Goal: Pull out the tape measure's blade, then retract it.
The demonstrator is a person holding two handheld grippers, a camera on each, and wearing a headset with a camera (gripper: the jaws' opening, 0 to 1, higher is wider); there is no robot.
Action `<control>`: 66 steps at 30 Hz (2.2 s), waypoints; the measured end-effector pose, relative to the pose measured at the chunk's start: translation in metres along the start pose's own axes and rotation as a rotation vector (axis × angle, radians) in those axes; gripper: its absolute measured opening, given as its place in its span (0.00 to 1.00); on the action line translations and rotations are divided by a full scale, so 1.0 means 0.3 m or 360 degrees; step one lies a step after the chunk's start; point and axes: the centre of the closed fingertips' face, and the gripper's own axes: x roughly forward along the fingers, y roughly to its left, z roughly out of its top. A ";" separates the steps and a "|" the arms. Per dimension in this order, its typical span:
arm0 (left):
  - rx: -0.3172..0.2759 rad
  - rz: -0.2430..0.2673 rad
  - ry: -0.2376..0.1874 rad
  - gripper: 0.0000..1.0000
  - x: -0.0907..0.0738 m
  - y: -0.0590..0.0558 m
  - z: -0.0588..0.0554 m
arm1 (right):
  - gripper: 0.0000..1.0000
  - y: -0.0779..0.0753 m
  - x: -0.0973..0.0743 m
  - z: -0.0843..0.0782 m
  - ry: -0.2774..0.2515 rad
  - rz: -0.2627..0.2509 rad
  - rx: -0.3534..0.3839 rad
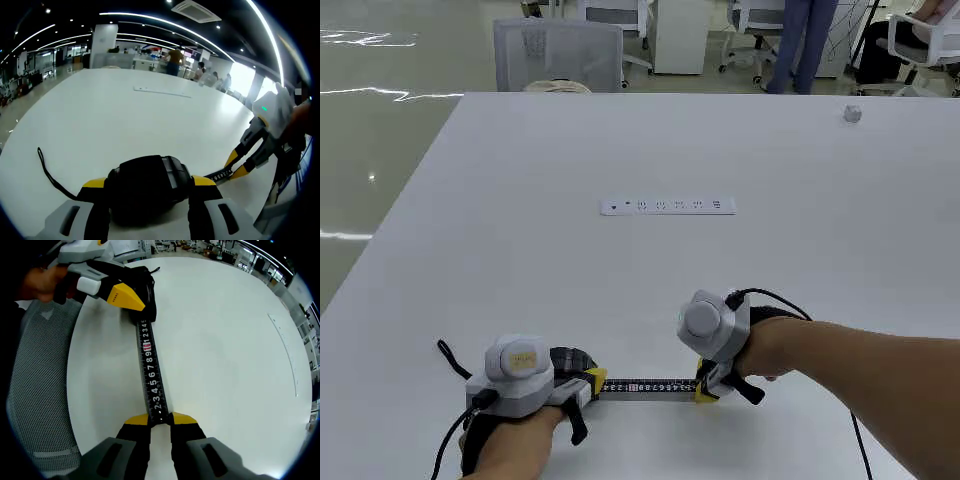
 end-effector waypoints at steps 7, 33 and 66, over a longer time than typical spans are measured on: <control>-0.0001 0.0000 -0.0001 0.60 0.000 0.000 0.000 | 0.15 0.006 0.002 0.015 -0.0008 -0.0002 -0.0010; 0.0002 0.0002 -0.0010 0.60 -0.002 0.000 0.001 | 0.15 0.012 0.019 0.057 -0.0019 0.0013 -0.0022; -0.0002 0.0002 -0.0002 0.60 0.000 -0.001 0.000 | 0.14 0.019 0.041 0.111 -0.0055 0.0041 -0.0053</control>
